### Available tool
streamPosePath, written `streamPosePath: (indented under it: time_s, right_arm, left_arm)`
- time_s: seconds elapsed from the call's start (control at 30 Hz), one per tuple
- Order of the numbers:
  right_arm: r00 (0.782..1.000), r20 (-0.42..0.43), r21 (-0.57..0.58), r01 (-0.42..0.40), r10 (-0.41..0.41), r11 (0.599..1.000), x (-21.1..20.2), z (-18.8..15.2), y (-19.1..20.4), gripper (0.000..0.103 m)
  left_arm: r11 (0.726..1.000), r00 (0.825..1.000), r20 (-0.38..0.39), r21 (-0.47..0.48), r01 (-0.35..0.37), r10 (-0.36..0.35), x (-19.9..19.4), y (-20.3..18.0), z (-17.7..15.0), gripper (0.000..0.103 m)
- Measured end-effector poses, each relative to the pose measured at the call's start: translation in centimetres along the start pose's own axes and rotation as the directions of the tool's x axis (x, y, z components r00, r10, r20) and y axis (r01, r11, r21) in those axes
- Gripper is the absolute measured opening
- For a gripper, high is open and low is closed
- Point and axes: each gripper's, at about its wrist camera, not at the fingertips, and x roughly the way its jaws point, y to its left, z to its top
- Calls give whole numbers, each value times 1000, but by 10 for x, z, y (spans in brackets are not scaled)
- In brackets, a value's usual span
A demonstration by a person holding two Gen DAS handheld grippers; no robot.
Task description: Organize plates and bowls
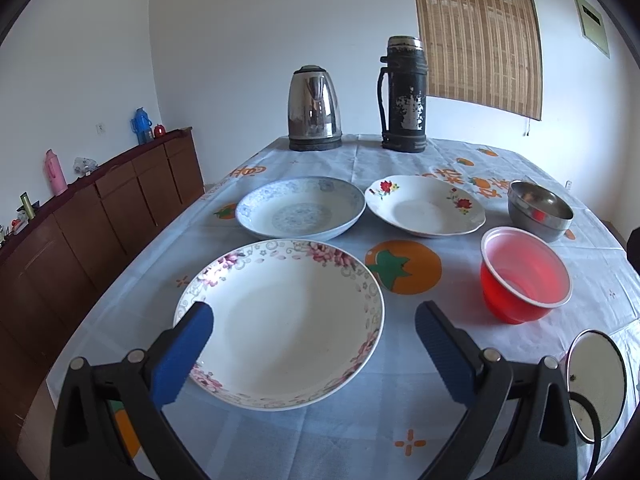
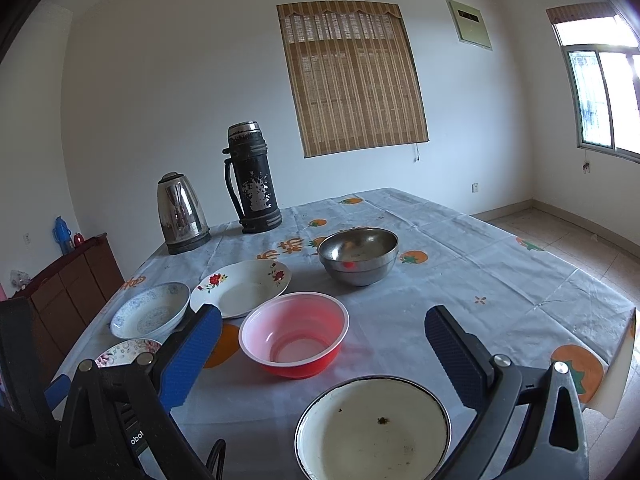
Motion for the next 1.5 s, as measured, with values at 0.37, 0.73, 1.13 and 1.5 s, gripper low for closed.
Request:
streamPosePath:
  time_s: [0.37,0.73,1.13,1.5]
  right_arm:
    - [1000,-3,-4,0,0,1000,0,-1,2,102]
    - [1000,-5,-4,0,0,1000,-1,-1,2,102]
    - [1000,-5,-6,-1,1,1000,0,-2,3,102]
    - [1000,-4,-12,-5,5,1000,0,-4,5,102]
  left_arm:
    - [1000,1000,-5,-1,1,-1,3,0,0,103]
    - [1000,1000,-7,-3,5,-5,4,1,-2,103]
    - [1000,1000,-10,-6,6,-6,4,2,-3,103]
    - [1000,1000,-15,-8,6,-6,4,3,-6,103]
